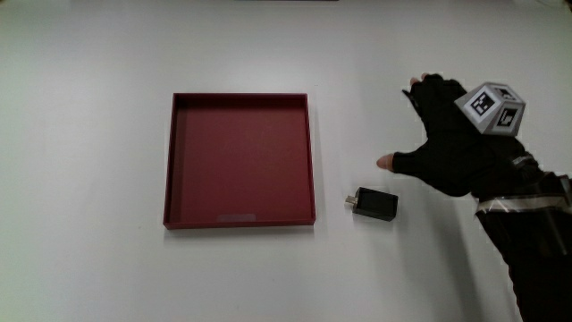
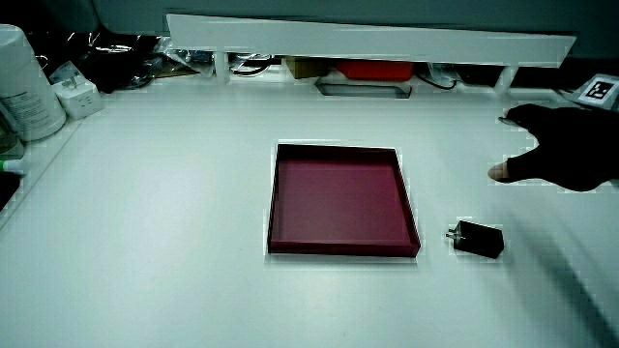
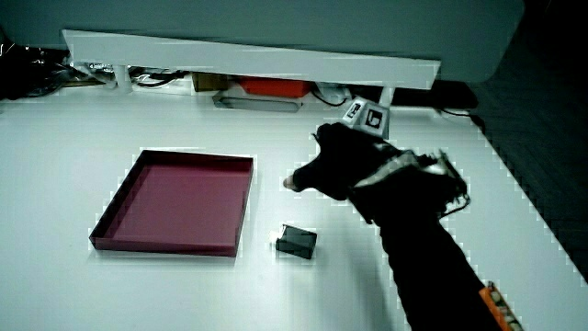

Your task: Pick charger from desk

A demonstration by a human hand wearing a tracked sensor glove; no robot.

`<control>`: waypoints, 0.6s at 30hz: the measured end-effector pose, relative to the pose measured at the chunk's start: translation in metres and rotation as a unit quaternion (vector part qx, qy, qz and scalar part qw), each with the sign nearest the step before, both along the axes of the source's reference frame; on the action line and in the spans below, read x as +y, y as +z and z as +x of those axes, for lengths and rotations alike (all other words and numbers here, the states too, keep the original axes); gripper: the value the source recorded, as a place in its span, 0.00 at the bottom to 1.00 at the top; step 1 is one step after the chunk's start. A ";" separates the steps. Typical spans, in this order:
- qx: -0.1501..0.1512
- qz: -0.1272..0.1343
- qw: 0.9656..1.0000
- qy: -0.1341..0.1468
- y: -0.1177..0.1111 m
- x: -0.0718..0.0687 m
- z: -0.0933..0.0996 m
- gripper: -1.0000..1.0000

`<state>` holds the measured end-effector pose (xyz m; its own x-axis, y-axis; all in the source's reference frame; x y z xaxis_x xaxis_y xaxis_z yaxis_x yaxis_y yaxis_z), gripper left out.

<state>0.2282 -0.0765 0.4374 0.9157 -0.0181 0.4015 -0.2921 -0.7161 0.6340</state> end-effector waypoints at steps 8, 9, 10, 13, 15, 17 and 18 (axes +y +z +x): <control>-0.014 -0.038 0.999 -0.006 0.020 0.021 -0.010 0.50; -0.013 -0.043 0.999 -0.007 0.027 0.023 -0.008 0.50; -0.015 -0.043 0.999 -0.012 0.027 0.025 -0.011 0.50; -0.018 -0.057 0.998 -0.010 0.036 0.031 -0.012 0.50; -0.013 -0.060 0.998 -0.015 0.043 0.036 -0.013 0.50; -0.014 -0.064 0.998 -0.020 0.047 0.040 -0.016 0.50; -0.012 -0.064 0.998 -0.026 0.051 0.043 -0.016 0.50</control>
<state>0.2119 -0.0336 0.4883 0.9050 -0.0132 0.4252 -0.3434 -0.6127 0.7119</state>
